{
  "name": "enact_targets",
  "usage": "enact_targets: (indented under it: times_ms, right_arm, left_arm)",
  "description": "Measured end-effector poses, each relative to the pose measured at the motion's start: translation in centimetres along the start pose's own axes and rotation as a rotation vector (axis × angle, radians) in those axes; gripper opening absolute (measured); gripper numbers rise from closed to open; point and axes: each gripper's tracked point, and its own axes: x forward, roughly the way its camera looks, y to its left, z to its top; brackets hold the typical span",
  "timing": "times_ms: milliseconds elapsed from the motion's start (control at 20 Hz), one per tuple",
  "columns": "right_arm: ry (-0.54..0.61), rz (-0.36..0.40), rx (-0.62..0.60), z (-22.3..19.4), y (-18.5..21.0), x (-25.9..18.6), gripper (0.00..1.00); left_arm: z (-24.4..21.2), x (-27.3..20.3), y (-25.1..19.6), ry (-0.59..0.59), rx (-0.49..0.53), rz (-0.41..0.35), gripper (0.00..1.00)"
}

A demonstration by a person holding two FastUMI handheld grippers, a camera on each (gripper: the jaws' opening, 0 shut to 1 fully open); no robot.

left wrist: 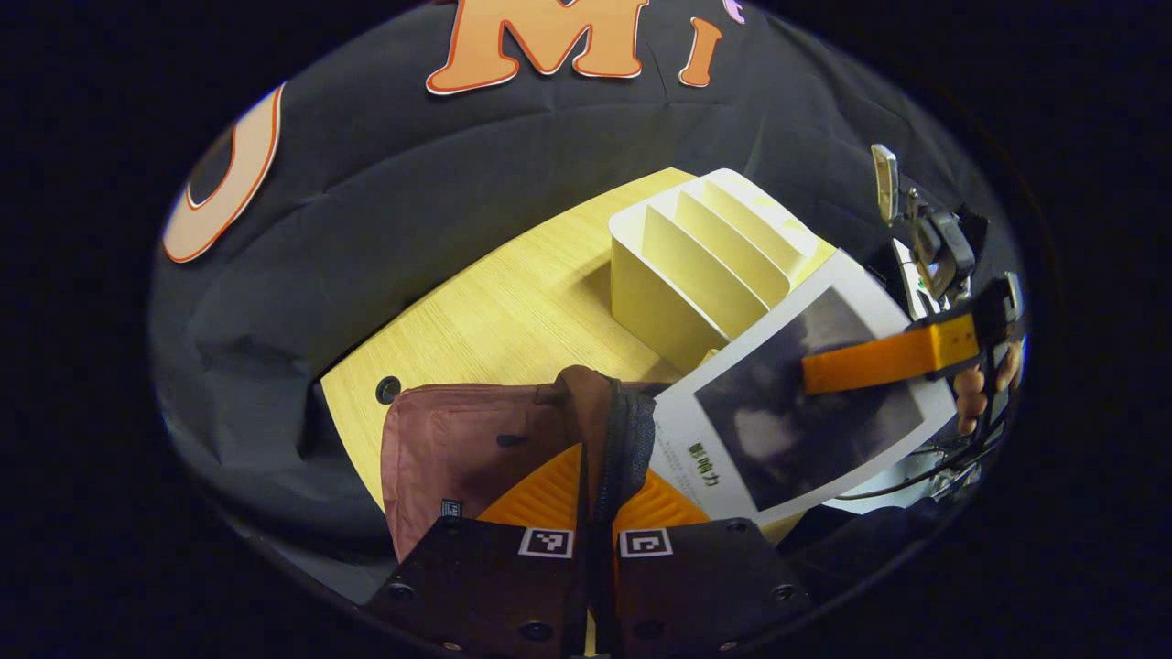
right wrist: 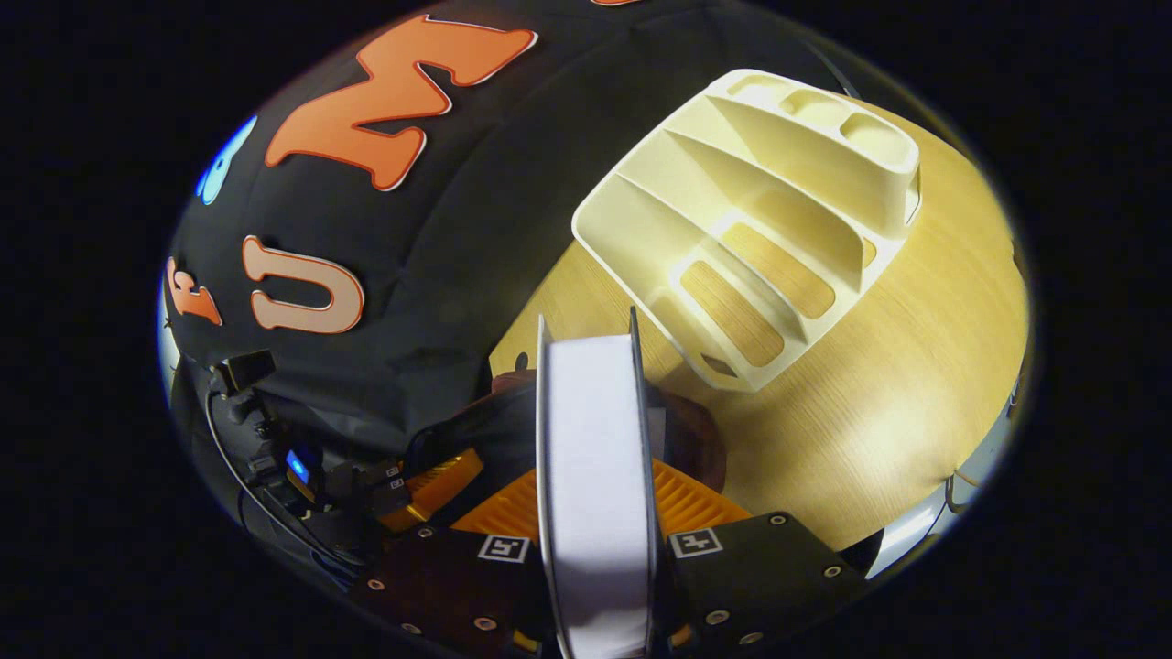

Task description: Open the schoolbag, grab two books from the bookshelf and put them into the schoolbag.

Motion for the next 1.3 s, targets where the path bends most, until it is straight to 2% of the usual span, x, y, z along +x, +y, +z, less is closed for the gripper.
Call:
enact_targets:
  times_ms: [300, 700, 1050, 1250, 1300]
  right_arm:
    - [-0.051, 0.064, 0.033, -0.6, 0.7, 4.1, 0.41]
    - [-0.050, 0.126, 0.055, -3.7, 2.0, 9.1, 0.41]
    - [-0.138, 0.167, 0.091, -4.3, 2.5, 11.6, 0.41]
    - [-0.130, 0.194, 0.107, -5.1, 2.6, 13.4, 0.41]
    - [-0.127, 0.200, 0.117, -5.3, 2.6, 13.5, 0.31]
  left_arm:
    - [-0.3, -0.1, -0.5, -0.009, -0.012, -0.008, 0.04]
    - [-0.7, 0.1, -1.2, -0.024, -0.003, -0.015, 0.05]
    - [-1.0, 0.1, -2.7, -0.046, 0.002, -0.024, 0.04]
    - [-1.6, 0.1, -3.9, -0.038, 0.031, -0.023, 0.04]
    - [-1.7, 0.1, -3.8, -0.039, 0.032, -0.014, 0.04]
